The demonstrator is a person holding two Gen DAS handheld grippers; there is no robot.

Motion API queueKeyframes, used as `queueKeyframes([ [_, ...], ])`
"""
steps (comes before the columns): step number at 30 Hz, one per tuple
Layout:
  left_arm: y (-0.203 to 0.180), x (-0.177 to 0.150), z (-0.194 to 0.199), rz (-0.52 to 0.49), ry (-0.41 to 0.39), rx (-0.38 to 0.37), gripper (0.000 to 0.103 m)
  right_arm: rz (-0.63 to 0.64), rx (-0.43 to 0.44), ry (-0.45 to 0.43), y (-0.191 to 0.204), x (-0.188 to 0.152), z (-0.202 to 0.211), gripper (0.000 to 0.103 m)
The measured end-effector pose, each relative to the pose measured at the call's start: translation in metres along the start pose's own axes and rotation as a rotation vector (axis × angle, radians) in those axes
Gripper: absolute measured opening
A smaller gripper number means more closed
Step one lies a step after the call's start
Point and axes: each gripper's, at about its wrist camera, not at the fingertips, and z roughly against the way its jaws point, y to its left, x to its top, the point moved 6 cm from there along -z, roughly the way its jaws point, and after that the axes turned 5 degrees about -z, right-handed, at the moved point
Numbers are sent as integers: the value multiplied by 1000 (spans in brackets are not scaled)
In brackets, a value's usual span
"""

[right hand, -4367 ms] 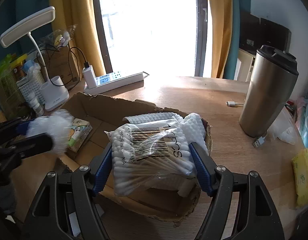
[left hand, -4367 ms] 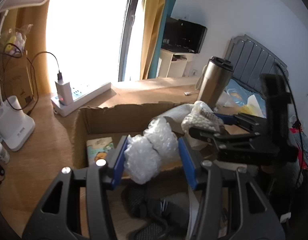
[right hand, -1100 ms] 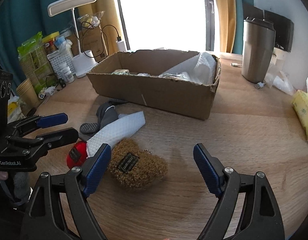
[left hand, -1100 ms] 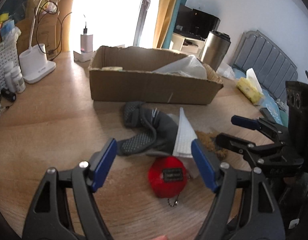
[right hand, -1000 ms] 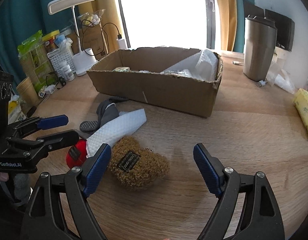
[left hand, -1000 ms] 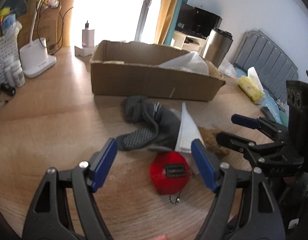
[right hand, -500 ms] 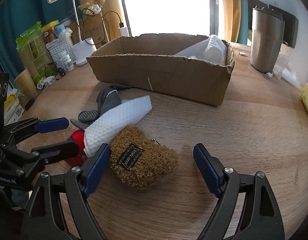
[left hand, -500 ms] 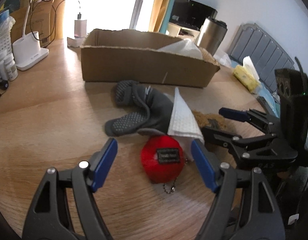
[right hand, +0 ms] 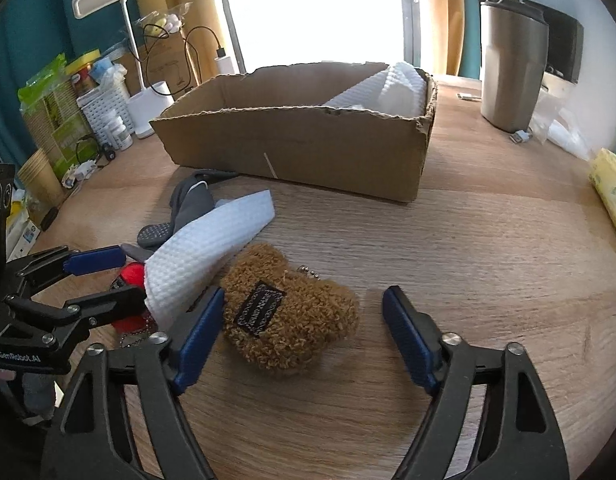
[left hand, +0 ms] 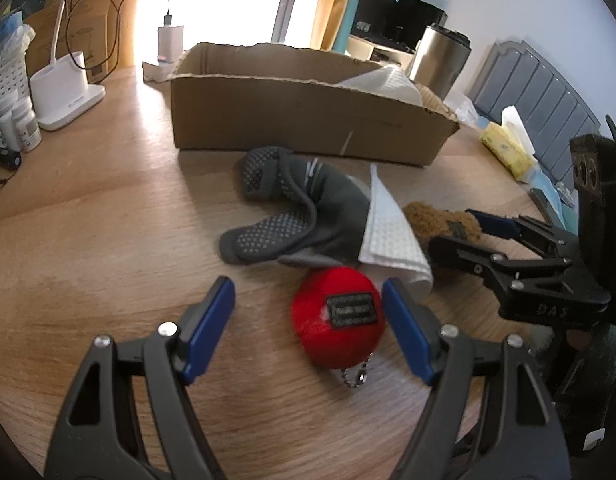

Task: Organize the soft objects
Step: 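Grasp the red pompom keychain with the left tool while the right tool grasps the teddy bear, then lift and carry the red pompom with the left tool while the right tool carries the teddy bear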

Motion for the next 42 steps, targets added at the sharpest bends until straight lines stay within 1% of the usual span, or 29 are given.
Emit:
queueKeyframes([
  [3, -3, 0, -1, -14, -2, 1, 77, 1, 6, 3, -1, -1, 1, 73],
  [5, -5, 0, -2, -24, 2, 4, 77, 7, 13, 6, 1, -1, 2, 63],
  [8, -5, -1, -1, -34, 1, 3, 76, 19, 22, 9, 4, -2, 2, 62],
  [10, -6, -2, 0, -44, 1, 1, 70, 19, 25, 12, 4, -2, 2, 60],
  [11, -7, -2, 0, -52, 5, -1, 62, 17, 28, 10, 4, -1, 2, 58],
  [12, -8, -2, 0, -59, 9, -7, 57, 16, 29, 9, 4, -1, 3, 58],
  [13, -9, -3, -1, -63, 12, -16, 55, 15, 29, 7, 4, 0, 3, 57],
  [15, -12, -4, -1, -76, 16, -26, 47, 19, 25, 0, 4, 1, 6, 57],
  [19, -14, -4, 3, -87, 13, -46, 44, 26, 20, -20, 5, 5, 12, 57],
  [20, -15, -3, 4, -89, 7, -45, 42, 28, 19, -24, 5, 5, 13, 57],
  [23, -16, 0, 9, -108, -9, -28, 41, 28, 16, -34, 4, 8, 17, 57],
  [26, -16, 3, 14, -117, -21, -25, 41, 29, 14, -49, 5, 14, 22, 57],
  [42, -5, 18, 37, -102, -76, -4, 41, 49, 8, -113, 7, 36, 46, 57],
])
